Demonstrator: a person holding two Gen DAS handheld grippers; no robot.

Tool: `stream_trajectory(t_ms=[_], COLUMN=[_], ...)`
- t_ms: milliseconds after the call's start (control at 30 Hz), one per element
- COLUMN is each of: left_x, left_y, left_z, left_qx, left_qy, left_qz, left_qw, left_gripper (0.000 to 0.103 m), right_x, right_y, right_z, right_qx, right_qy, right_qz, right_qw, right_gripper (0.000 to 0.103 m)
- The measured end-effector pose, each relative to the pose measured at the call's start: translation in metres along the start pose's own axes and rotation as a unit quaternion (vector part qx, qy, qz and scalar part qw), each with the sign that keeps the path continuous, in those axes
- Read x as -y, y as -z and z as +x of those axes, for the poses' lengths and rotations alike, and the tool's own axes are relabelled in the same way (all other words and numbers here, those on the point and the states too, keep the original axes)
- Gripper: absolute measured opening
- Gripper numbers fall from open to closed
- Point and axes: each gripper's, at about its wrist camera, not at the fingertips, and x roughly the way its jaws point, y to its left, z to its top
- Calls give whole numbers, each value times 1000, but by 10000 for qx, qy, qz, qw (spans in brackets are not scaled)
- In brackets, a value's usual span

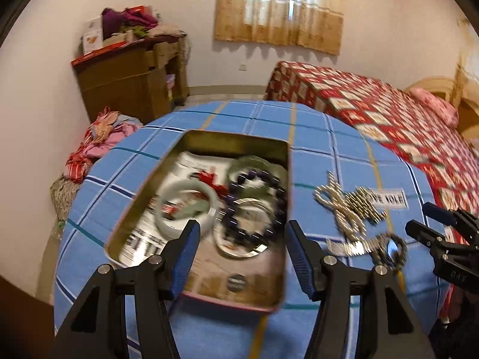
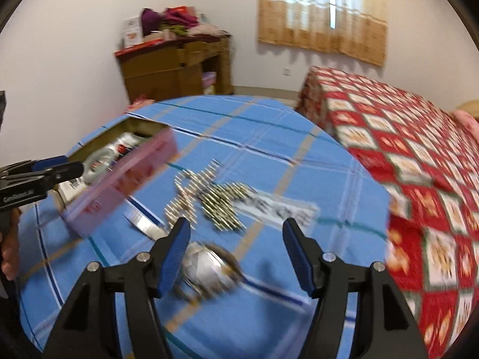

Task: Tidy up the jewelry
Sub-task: 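Move both tools back over the remaining jewelry on the cloth, then grasp the silver watch by its band with the right tool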

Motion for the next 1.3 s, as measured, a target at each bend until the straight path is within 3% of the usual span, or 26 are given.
stream_trajectory(t_ms=[167,600,667,867,1300], left_x=[21,34,31,35,37], left_y=[8,10,10,11,13], left_z=[-3,-2,-2,0,3], left_qx=[-39,-42,-35,-80,-126], left_qy=[32,68,50,66,86], left_qz=[296,420,393,433,443], left_qw=[9995,9991,9992,9990,9989], left_gripper=[59,59,59,59,59], right_x=[1,-22,-25,-35,-36], right_y=[15,16,15,14,13], right_z=[-2,9,10,26,29], right_qx=[-108,-172,-173,-474,-531], right_qy=[-19,-459,-485,-508,-603], right_qz=[37,-238,-299,-530,-649], right_qw=[9999,9985,9982,9962,9947], right_gripper=[67,67,55,39,39])
